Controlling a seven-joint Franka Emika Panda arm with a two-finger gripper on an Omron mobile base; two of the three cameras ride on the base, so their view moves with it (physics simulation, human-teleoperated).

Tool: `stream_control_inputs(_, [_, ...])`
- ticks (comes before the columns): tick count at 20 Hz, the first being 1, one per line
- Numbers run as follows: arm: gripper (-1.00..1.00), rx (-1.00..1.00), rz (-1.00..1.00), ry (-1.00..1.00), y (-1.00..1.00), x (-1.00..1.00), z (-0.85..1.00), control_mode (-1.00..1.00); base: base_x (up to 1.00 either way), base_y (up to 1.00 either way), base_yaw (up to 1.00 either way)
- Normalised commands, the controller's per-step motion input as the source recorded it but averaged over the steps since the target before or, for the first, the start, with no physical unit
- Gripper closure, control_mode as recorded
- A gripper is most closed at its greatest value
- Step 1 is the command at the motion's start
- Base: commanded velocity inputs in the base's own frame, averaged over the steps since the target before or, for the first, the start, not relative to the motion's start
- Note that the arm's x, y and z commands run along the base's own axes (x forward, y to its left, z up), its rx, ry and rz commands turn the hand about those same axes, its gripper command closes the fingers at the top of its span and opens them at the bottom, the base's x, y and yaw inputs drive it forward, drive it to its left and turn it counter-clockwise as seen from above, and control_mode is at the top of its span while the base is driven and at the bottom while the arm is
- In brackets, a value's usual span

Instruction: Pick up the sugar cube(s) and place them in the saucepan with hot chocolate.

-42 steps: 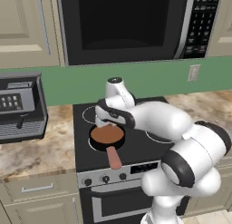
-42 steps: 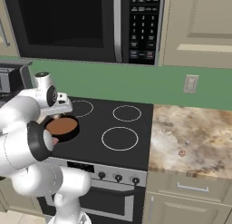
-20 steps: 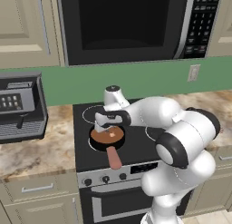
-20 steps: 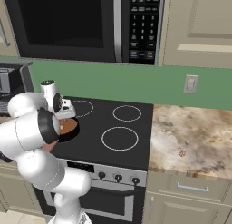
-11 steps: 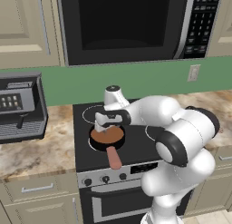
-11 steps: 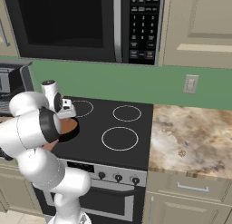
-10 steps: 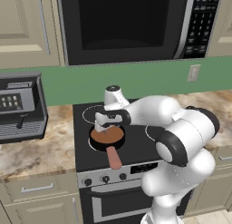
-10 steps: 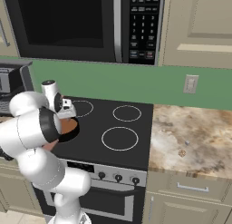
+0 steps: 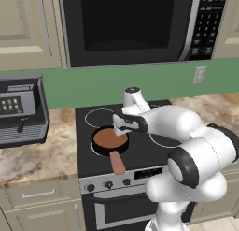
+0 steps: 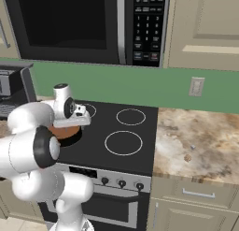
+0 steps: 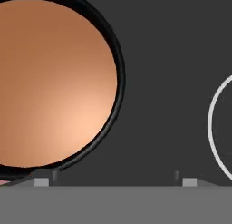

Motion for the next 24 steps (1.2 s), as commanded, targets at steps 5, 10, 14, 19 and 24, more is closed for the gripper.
stream_control_inputs(5, [-1.0,-0.11,-0.33,0.0,-1.0,-0.16,0.0,-1.0,0.0,0.0,0.0])
stream_control_inputs(10, [-1.0,-0.09,-0.33,0.0,-1.0,-0.07,0.14,-1.0,0.0,0.0,0.0])
stream_control_inputs(14, [-1.0,0.0,-0.27,0.0,-1.0,-0.01,0.19,-1.0,0.0,0.0,0.0])
stream_control_inputs(19, [-1.0,0.0,-0.28,0.0,-1.0,0.0,0.0,-1.0,0.0,0.0,0.0])
stream_control_inputs(24, [-1.0,0.03,-0.29,0.0,-1.0,-0.09,0.0,-1.0,0.0,0.0,0.0])
